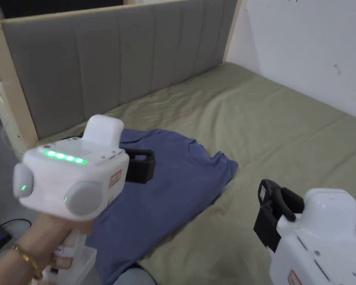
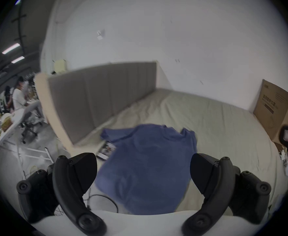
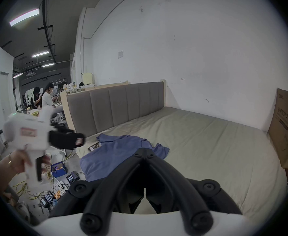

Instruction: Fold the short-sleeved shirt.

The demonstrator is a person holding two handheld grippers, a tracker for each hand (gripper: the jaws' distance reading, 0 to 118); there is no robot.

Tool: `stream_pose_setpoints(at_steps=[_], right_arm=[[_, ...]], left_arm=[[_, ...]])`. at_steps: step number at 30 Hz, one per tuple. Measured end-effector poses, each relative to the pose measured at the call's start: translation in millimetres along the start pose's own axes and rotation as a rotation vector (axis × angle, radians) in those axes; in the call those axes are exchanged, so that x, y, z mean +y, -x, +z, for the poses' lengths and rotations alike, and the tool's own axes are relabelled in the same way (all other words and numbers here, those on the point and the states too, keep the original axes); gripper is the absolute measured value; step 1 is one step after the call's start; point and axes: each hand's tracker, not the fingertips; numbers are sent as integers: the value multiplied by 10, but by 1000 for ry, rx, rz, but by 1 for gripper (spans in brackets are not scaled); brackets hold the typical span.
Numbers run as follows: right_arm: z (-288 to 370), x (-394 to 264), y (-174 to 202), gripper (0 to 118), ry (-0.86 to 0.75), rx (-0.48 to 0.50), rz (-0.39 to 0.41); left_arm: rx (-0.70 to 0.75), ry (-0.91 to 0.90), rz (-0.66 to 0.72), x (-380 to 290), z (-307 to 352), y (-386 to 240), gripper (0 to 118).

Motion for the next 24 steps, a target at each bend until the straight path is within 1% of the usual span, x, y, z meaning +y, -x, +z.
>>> stream_pose_setpoints(at_steps=[2, 4, 5, 7, 9, 11, 12, 14, 16, 18, 19, 20, 21, 22, 23, 24], right_arm=[[-27, -31, -16, 0, 29, -14, -7], [-53, -82, -90, 0, 61, -59, -17], [-55, -109, -144, 0, 66, -63, -21], [-71, -152, -235, 0, 78, -99, -18], [-117, -183, -322, 0, 101, -142, 3], [-195, -206, -484, 0, 122, -163, -3], [-214, -231, -550, 0, 126, -167, -18], [-255, -280, -699, 0, 147, -210, -73], [-253, -334, -779, 0, 154, -242, -87], [-269, -395, -863, 0, 174, -261, -96], [-280, -424, -896, 0, 185, -267, -100], [-285, -453, -917, 0, 194, -277, -104], [-284, -476, -932, 0, 199, -282, -109], [-282, -493, -956, 0, 202, -284, -121], [-266, -506, -967, 0, 204, -282, -140], [-248, -514, -968, 0, 203, -285, -150]], left_arm=[[-46, 81, -11, 139, -497, -116, 111], [-35, 144, -69, 254, -966, -286, 111], [-33, 173, -107, 304, -1216, -390, 111], [-60, 228, -177, 383, -1698, -564, 111], [-90, 312, -178, 450, -2141, -717, 111], [-124, 421, -142, 461, -2617, -816, 111], [-146, 463, -149, 446, -2797, -860, 111], [-126, 542, -208, 371, -3127, -963, 111], [-131, 606, -236, 275, -3316, -1001, 111], [-150, 698, -221, 189, -3443, -975, 111], [-116, 743, -201, 148, -3500, -971, 108], [-95, 764, -148, 119, -3508, -937, 104], [-112, 721, -122, 144, -3447, -913, 100], [-97, 692, -132, 163, -3389, -918, 87], [-95, 698, -140, 201, -3356, -948, 73], [-93, 691, -134, 228, -3304, -948, 54]])
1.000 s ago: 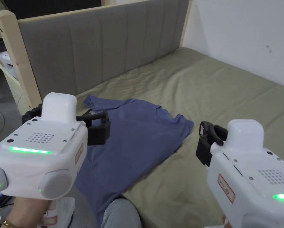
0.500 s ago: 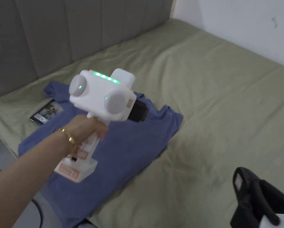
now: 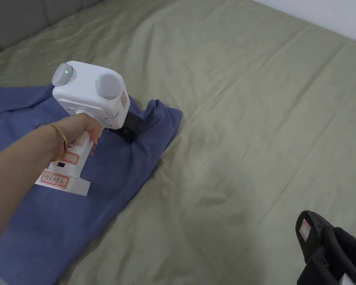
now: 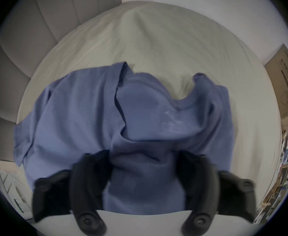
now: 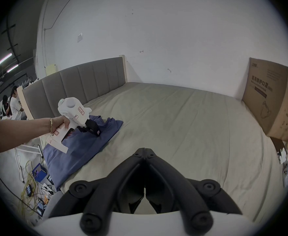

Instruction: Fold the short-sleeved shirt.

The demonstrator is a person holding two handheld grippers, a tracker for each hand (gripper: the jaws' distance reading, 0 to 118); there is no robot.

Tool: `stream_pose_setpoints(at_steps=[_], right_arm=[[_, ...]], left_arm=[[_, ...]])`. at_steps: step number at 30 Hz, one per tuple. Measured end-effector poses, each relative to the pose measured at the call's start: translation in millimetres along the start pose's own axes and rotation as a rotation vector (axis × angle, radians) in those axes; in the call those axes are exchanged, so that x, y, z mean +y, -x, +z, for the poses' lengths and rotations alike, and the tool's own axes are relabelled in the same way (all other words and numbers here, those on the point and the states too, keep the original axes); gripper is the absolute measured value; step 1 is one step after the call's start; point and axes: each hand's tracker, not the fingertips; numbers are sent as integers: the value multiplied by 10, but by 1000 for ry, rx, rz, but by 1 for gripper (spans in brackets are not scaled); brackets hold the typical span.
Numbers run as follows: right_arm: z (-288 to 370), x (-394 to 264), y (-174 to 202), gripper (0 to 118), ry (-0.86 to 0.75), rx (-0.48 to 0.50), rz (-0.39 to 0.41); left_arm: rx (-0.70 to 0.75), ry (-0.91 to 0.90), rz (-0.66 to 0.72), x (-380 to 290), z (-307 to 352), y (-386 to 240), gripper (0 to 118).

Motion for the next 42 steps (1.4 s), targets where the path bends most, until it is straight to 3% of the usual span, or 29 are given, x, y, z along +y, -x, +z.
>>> stream_pose_setpoints(at_steps=[1, 2, 6, 9, 15, 24, 28, 31, 35, 42], right_arm=[[26, -6, 0, 0, 0, 1, -6], [65, -22, -17, 0, 0, 0, -6], [315, 7, 5, 0, -27, -28, 1], [623, 40, -20, 0, -73, -52, -6], [1274, 36, -93, 0, -171, -114, 2], [2047, -222, -118, 0, -268, -142, -14], [2300, -227, -157, 0, -326, -165, -13], [2475, -213, -253, 0, -377, -190, -20], [2719, -199, -385, 0, -449, -262, -35], [3071, -279, -649, 0, -497, -356, -102]], left_arm=[[-18, -19, 20, -13, 73, 5, 21], [-29, -31, 43, -17, 134, 4, 6], [-69, -112, 160, -202, 385, 150, 6], [-116, -309, 252, -419, 772, 257, 6], [-157, -540, 262, -915, 1862, 380, 6], [-173, -849, 172, -1263, 3760, 359, 6], [-168, -983, 40, -1293, 4647, 37, 6], [-282, -1062, 13, -1274, 5258, -246, 6], [-288, -1177, -79, -1336, 5933, -856, 6], [-370, -1216, -157, -1059, 6399, -1828, 6]])
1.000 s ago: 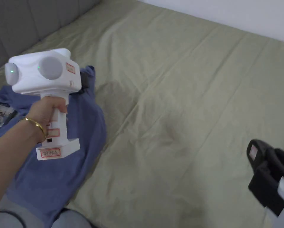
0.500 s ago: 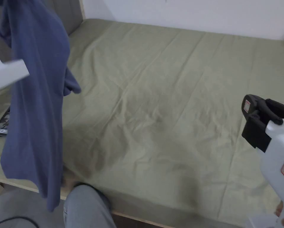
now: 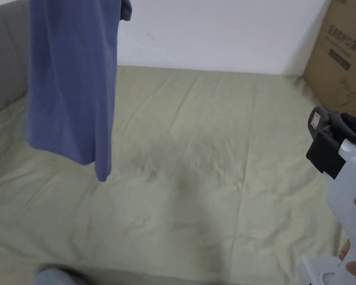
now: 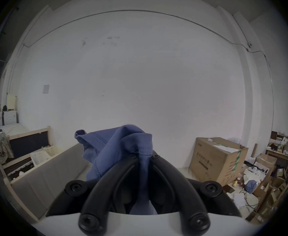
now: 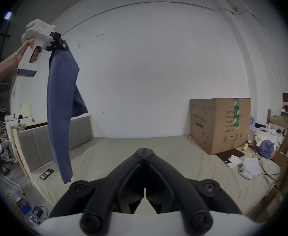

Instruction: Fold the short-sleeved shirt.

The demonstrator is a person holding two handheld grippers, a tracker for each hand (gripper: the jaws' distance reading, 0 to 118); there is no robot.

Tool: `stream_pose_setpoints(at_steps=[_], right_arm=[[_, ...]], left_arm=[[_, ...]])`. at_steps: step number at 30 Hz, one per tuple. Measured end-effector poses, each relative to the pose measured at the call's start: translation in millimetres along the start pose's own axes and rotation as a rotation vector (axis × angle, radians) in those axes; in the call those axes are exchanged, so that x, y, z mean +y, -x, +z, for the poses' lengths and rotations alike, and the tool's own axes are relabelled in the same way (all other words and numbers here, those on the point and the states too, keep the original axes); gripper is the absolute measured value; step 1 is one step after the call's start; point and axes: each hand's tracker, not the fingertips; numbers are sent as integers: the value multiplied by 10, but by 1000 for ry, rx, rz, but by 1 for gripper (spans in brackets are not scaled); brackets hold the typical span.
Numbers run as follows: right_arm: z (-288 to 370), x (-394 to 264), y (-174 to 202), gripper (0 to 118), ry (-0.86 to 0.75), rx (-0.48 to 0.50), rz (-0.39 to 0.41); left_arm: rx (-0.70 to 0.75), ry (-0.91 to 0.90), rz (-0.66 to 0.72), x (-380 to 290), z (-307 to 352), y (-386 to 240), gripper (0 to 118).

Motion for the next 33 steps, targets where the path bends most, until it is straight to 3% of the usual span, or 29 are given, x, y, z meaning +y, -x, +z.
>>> stream_pose_setpoints(at_steps=[5, 9, 12, 17, 23, 26, 28, 31, 33], right_arm=[[132, -12, -193, 0, 18, -85, 42], [164, -50, -323, 0, 42, -140, 37], [120, -51, -389, 0, 74, -161, 40], [-9, -78, -387, 0, 88, -193, 49], [-183, -209, -424, 0, 131, -204, 5], [-238, -264, -433, 0, 160, -203, 9], [-263, -294, -443, 0, 173, -203, 12], [-292, -327, -449, 0, 186, -204, 5], [-312, -335, -449, 0, 192, -200, 7]], left_arm=[[-14, 99, -47, -294, -683, -326, 6], [-102, 254, -21, -987, -1107, -494, 6], [-99, 399, -108, -1773, -1387, -615, 6], [-132, 690, -99, -3381, -1688, -618, 6], [-100, 1028, -190, -5123, -1543, -630, 6], [-70, 1149, -241, -5645, -1353, -673, 11], [-45, 1182, -265, -5851, -1307, -659, 22], [-47, 1139, -199, -5643, -1250, -695, 88], [-71, 1098, -117, -5467, -1306, -607, 97]])
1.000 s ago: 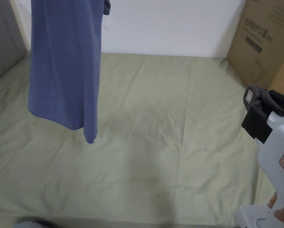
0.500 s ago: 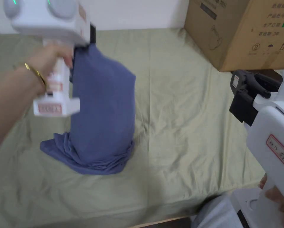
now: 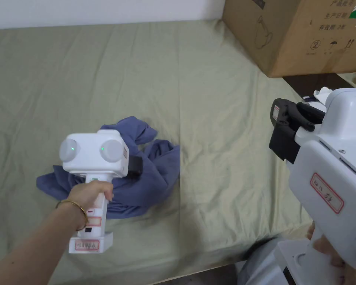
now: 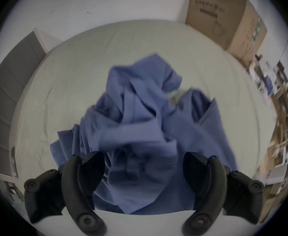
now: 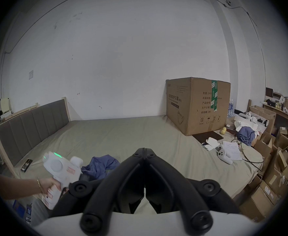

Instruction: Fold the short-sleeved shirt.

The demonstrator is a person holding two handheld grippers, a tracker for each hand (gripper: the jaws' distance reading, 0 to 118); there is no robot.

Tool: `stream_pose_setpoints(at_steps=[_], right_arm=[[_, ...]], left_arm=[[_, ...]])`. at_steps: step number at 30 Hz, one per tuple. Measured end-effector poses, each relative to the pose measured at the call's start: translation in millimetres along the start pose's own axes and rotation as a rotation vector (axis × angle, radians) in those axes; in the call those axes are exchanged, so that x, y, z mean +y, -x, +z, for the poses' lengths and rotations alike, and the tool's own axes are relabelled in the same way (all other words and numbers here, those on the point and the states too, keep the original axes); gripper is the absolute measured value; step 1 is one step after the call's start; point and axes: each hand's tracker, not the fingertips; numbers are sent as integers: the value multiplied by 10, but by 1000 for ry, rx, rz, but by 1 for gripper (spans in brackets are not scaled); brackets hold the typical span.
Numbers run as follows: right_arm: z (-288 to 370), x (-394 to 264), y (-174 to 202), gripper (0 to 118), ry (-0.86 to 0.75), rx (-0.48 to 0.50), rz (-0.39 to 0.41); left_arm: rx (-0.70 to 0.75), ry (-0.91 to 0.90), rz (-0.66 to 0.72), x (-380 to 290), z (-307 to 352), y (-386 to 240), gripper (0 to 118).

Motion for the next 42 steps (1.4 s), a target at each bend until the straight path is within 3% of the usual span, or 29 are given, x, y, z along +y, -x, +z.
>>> stream_pose_setpoints(at_steps=[3, 5, 8, 13, 21, 25, 30, 31, 32, 42], right_arm=[[-43, 17, 47, 0, 0, 13, 17], [-73, 44, 101, 0, -14, 32, 29], [-134, 107, 204, 0, -41, 56, 38], [-261, 214, 390, 0, -94, 100, 33], [-437, 209, 564, 0, -116, 152, 23], [-498, 102, 578, 0, -89, 146, 1], [-566, -90, 560, 0, -51, 131, -8], [-569, -125, 555, 0, -45, 133, -9], [-574, -154, 555, 0, -36, 128, -4], [-650, -298, 512, 0, 32, 117, 16]], left_arm=[[-84, -111, 80, 244, 495, 152, 97], [-97, -242, 63, 354, 894, 309, 97], [-36, -491, 81, 363, 1490, 495, 98], [157, -816, 82, 16, 2149, 684, 112], [305, -984, 75, -682, 2329, 700, 111], [293, -962, 45, -907, 2151, 640, 96], [250, -886, 92, -855, 2162, 632, 11], [246, -873, 109, -856, 2169, 653, 0], [242, -880, 118, -1023, 1907, 621, 0], [209, -781, 192, -1147, 1683, 807, 0]])
